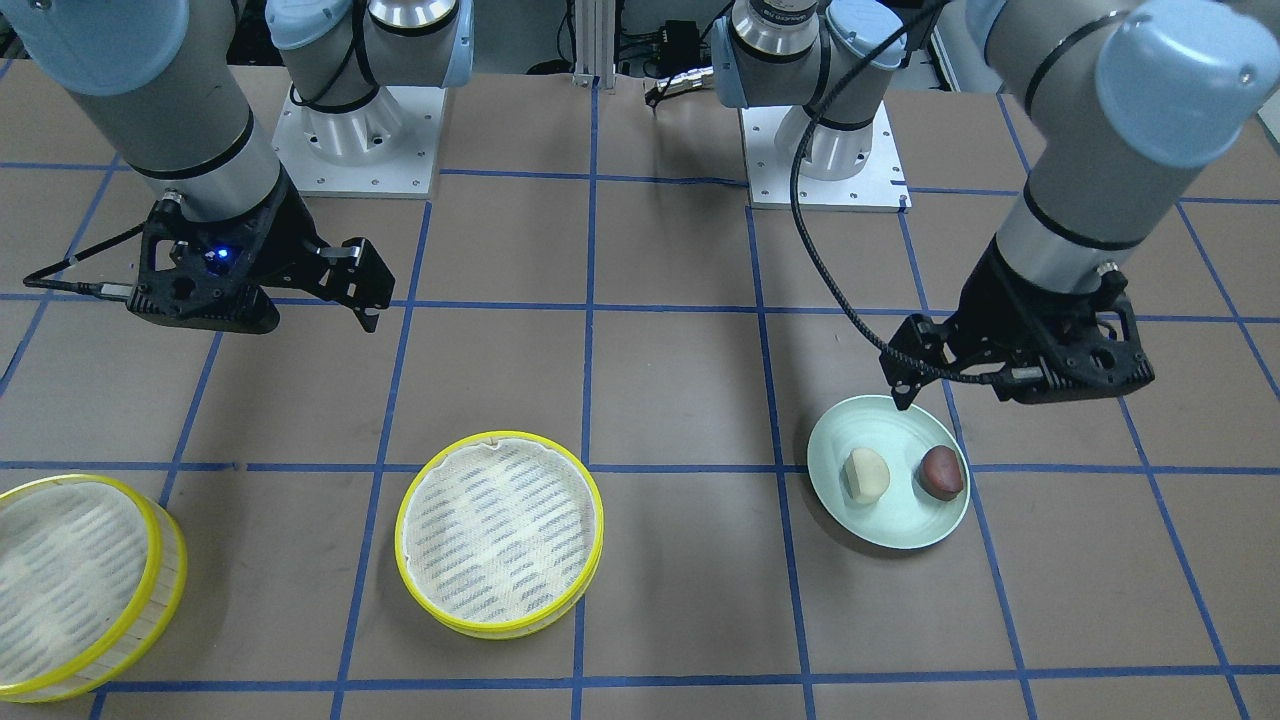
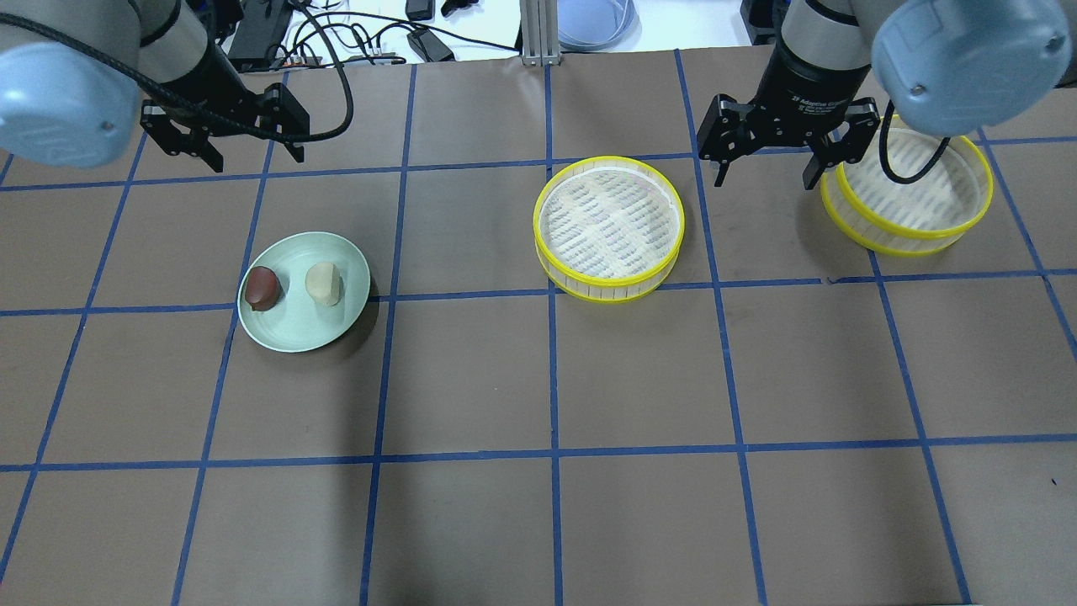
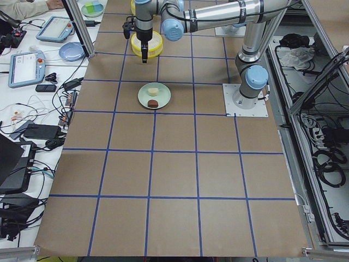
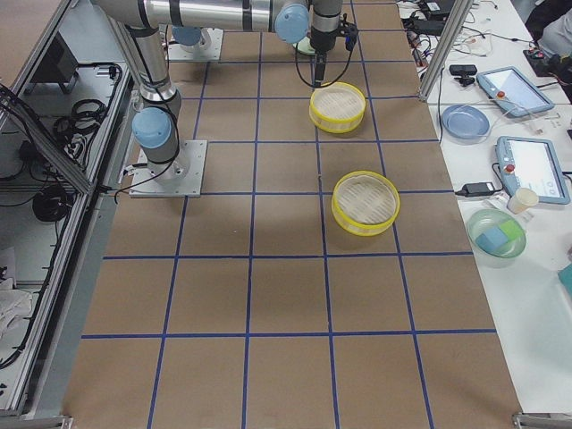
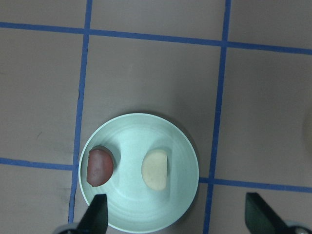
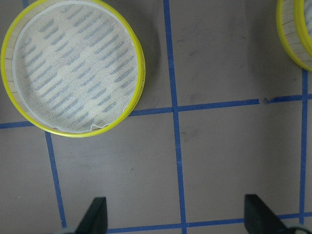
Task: Stack buns with steamer
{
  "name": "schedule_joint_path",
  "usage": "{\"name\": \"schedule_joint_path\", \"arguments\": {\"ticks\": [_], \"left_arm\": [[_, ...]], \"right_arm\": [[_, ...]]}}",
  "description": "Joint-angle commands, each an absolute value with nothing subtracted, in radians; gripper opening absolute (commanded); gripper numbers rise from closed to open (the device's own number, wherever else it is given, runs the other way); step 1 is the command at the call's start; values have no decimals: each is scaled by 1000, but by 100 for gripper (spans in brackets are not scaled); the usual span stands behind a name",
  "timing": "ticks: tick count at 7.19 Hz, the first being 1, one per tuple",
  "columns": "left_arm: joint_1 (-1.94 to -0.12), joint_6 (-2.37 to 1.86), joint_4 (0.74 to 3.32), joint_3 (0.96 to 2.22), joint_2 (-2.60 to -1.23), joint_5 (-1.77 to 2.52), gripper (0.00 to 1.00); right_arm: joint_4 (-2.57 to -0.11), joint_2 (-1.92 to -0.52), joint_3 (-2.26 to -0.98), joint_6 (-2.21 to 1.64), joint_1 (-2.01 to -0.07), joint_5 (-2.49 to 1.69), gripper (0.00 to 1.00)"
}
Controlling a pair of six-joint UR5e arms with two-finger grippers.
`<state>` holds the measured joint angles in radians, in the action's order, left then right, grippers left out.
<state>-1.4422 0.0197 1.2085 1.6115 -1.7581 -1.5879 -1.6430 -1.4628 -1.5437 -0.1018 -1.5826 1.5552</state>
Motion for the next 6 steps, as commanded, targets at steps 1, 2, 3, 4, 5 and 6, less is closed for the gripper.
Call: {"name": "schedule_joint_path", "arguments": {"ticks": [1, 2, 3, 4, 5, 6], "left_arm": [[-1425, 21, 1114, 1678, -1795, -1597, 100], [-1411, 37, 1112, 1686, -1810, -1595, 100], [-1411, 37, 1115, 1687, -1825, -1601, 100], [-1410, 38, 1114, 1687, -1850, -1601, 100], [-1410, 41, 1111, 1689, -1888, -1601, 100], [-1410, 93, 1114, 1695, -1916, -1603, 100]], "right_arm": [[-1670, -1462, -1542, -103, -1574, 1560, 100], [-1684, -1462, -1542, -88, -1542, 1565, 100], [-1684, -1460, -1542, 2, -1492, 1562, 100], [-1684, -1448, -1542, 52, -1433, 1562, 100], [-1687, -1428, -1536, 113, -1357, 1559, 100], [-1759, -1386, -1531, 212, -1288, 1559, 100]]}}
